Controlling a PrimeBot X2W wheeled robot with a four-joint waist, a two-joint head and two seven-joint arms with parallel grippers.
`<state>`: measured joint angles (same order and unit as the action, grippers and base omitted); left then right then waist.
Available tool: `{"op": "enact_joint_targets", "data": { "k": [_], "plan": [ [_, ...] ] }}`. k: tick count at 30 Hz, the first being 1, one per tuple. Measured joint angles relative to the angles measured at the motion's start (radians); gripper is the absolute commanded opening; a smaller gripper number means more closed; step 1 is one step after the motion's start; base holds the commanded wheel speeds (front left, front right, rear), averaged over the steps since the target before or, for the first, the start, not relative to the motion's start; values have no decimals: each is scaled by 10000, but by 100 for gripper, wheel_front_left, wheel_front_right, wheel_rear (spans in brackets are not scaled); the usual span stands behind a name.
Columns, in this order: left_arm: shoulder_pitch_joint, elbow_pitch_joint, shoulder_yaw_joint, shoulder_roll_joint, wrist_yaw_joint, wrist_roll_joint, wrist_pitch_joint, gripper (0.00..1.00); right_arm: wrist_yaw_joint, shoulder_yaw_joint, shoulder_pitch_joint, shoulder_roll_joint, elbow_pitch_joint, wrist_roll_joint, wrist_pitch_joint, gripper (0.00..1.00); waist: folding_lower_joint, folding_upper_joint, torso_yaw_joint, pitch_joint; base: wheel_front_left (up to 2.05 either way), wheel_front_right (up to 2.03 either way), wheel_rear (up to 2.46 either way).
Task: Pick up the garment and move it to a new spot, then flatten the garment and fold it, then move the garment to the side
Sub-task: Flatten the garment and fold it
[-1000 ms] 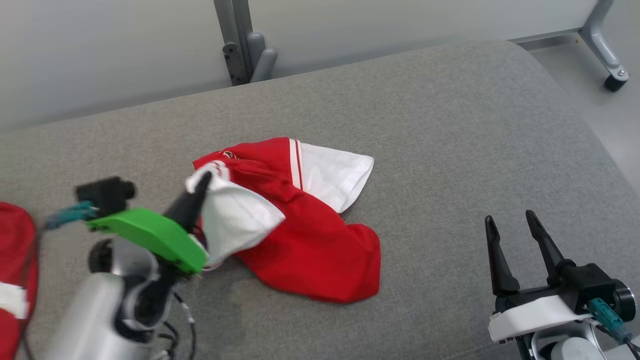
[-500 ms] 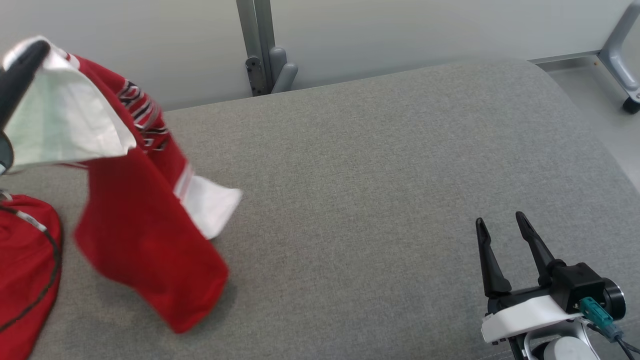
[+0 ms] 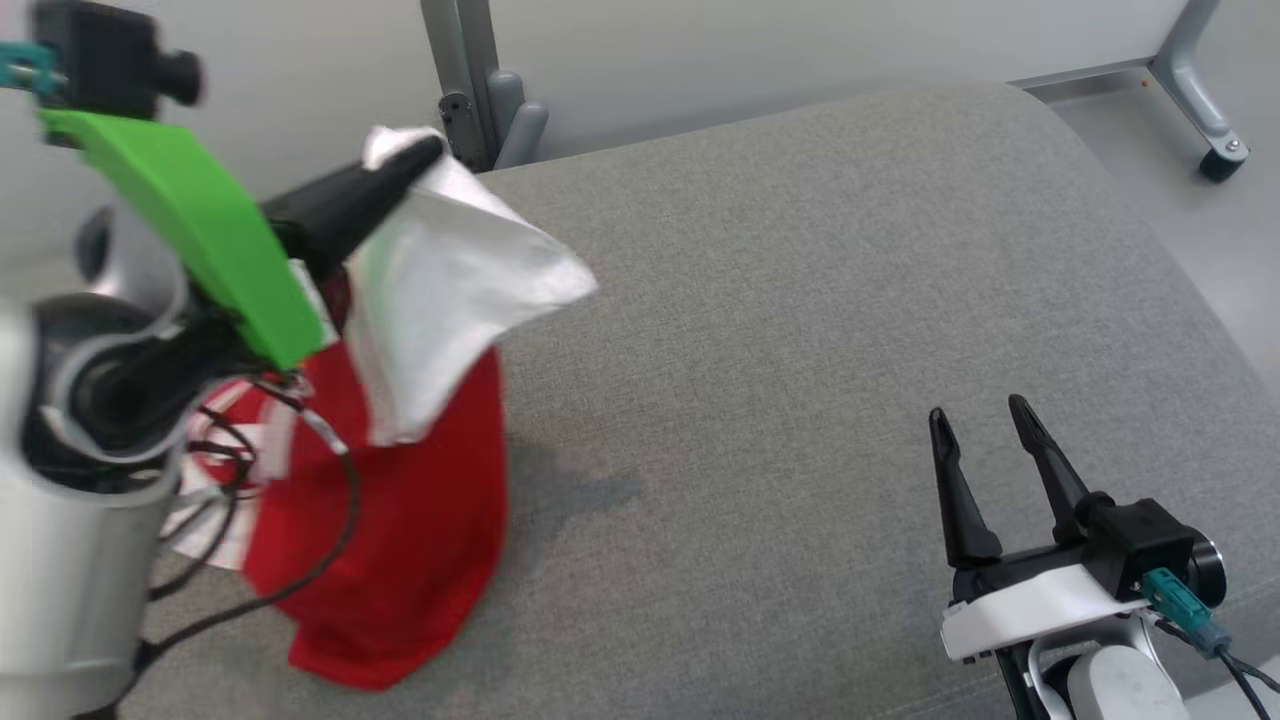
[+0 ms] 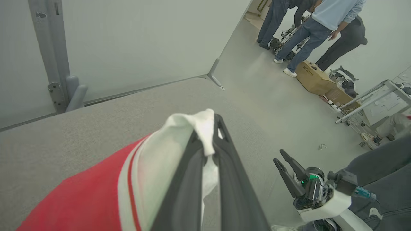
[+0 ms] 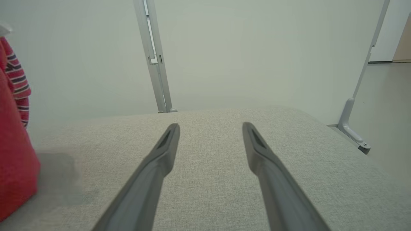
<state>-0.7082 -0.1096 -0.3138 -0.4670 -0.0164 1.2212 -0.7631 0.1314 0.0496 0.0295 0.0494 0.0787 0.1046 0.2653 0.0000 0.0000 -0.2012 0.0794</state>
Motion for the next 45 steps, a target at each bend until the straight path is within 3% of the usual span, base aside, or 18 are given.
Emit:
{"op": "enact_joint_targets", "data": {
  "k": [4,10,12,20,28,29,30,31,39,42,45],
  "plan": [
    [12,1011,-1097,1189,8,-788,675,0,0,232,297,0,-40,159,0,100,0,0,-272,338,0,0,0],
    [-493,3057,-2142,3430,67,-1764,2290,0,0,537,763,6,-75,606,0,100,0,0,-855,947,0,0,0],
    [-789,3804,-2445,3835,81,-2150,2846,0,0,662,956,2,-121,771,0,100,0,0,-1083,1175,0,0,0],
    [-1946,6443,-3116,4176,-144,-2788,5311,0,-2,920,1356,12,-209,1417,0,100,0,0,-2071,2083,0,0,0],
    [-2665,7125,-4188,4186,-209,-1870,7294,0,-2,1041,1406,10,-165,1580,0,100,0,0,-2744,2677,0,0,0],
    [-2728,7219,-4328,4186,-238,-1636,7532,5,-2,1035,1412,10,-151,1580,0,100,0,0,-2801,2738,0,0,0],
    [-2770,7336,-4454,4184,-301,-1496,7708,69,-2,1035,1426,8,-138,1582,0,100,0,0,-2843,2787,0,0,0],
    [-2792,7482,-4615,4180,-370,-1354,7841,100,-2,1039,1450,8,-119,1582,0,100,0,0,-2873,2820,0,0,0],
    [-2786,8121,-5866,4172,-178,-1179,8107,100,-2,842,1442,0,-31,1442,0,100,0,0,-2667,2546,0,0,0],
    [-2555,7910,-5892,4121,-98,-1200,8414,100,-2,677,1256,-4,17,1275,0,100,0,0,-2491,2322,0,0,0],
    [-2077,7471,-5808,3718,-113,-1206,8702,100,-2,481,919,-6,86,1097,0,100,0,0,-2292,2034,0,0,0]
  ]
}}
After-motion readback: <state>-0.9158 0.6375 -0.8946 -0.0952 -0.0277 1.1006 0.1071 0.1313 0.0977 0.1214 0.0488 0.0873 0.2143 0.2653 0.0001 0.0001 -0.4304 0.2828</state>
